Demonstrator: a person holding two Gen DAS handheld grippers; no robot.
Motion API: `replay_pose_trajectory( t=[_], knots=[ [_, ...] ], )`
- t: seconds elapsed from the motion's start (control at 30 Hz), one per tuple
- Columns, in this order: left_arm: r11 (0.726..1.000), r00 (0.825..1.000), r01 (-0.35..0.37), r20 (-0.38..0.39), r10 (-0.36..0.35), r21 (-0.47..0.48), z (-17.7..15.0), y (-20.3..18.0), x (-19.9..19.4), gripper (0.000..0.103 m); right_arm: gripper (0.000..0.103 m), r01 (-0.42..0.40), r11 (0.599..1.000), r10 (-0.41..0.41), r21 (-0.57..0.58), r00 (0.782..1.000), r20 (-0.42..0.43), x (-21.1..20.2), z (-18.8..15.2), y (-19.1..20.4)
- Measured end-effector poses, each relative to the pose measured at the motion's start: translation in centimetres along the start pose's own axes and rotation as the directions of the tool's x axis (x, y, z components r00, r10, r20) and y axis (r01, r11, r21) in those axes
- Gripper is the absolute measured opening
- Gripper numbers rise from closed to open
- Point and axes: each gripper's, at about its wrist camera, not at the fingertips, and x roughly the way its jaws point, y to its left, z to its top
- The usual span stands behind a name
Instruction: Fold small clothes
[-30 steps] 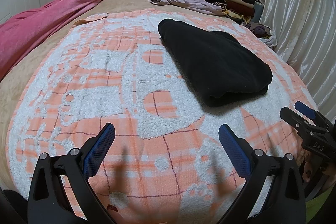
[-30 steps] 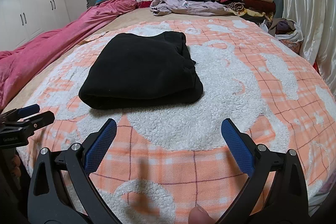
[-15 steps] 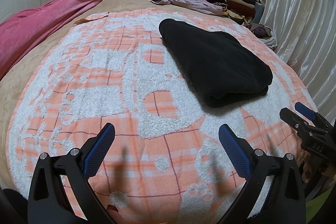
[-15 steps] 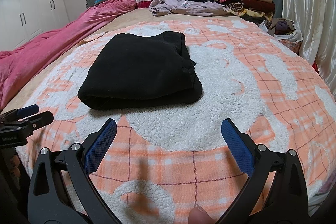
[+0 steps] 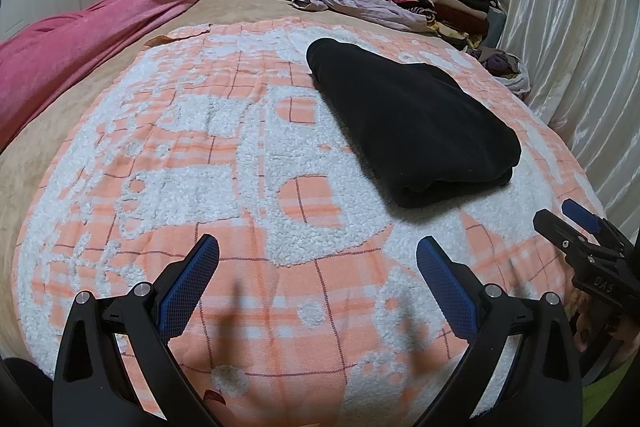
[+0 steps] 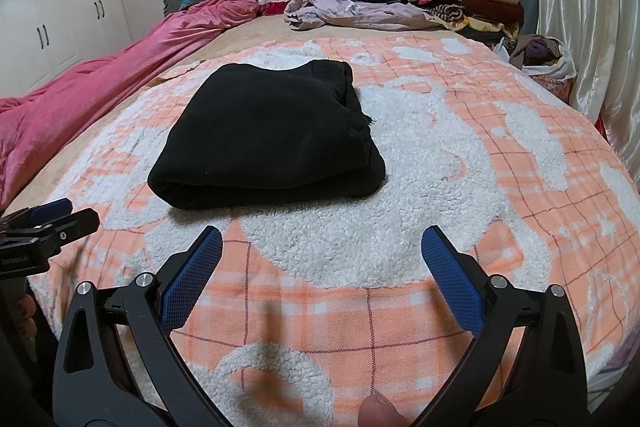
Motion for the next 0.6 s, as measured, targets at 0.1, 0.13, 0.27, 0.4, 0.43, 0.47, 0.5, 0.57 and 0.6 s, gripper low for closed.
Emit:
replay_pose_trajectory(
  t=[0.1,0.13,0.27,0.4,0.43,0.47,0.5,0.57,0.6],
  knots=[
    [1.000,1.000,-0.001,-0.001,0.001,0.002,-0.02,-0.02,0.01,0.099,0.094,0.001,1.000,-0.001,-0.001,1.000,0.001,0.05,0.01,0.09],
    [1.000,1.000,-0.002,-0.001,0.002,0.003,-0.02,-0.03,0.02,0.099,0.094,0.002,1.000,-0.002,-0.001,1.000,0.000,0.03,-0.05,-0.10],
    [1.000,1.000,-0.002,0.001,0.002,0.001,-0.02,-0.03,-0.01,0.099,0.094,0.001,1.000,-0.001,-0.001,1.000,0.000,0.05,0.01,0.06],
    [1.000,1.000,-0.004,0.006,0.004,-0.004,0.05,0.05,-0.08,0.099,0.094,0.002,1.000,-0.002,-0.001,1.000,0.000,0.00,-0.02,-0.05],
    [1.000,1.000,-0.006,0.007,0.006,-0.004,0.05,0.06,-0.08,0.099,0.094,0.002,1.000,-0.002,0.000,1.000,0.000,0.04,0.02,0.08],
    [1.000,1.000,-0.009,0.007,0.009,-0.002,0.04,0.01,-0.08,0.099,0.094,0.003,1.000,-0.003,0.000,1.000,0.000,0.03,0.00,0.02],
    [1.000,1.000,-0.014,0.007,0.014,0.000,0.03,-0.03,-0.07,0.099,0.094,0.004,1.000,-0.004,0.000,1.000,-0.001,0.12,-0.01,0.13],
    [1.000,1.000,-0.021,0.008,0.021,0.005,0.03,-0.08,-0.09,0.099,0.094,0.004,1.000,-0.004,-0.001,1.000,0.000,0.07,-0.07,0.01],
    [1.000,1.000,-0.023,0.009,0.023,0.006,0.03,-0.10,-0.10,0.099,0.094,0.003,1.000,-0.003,-0.001,1.000,-0.001,0.12,0.01,0.12]
  ],
)
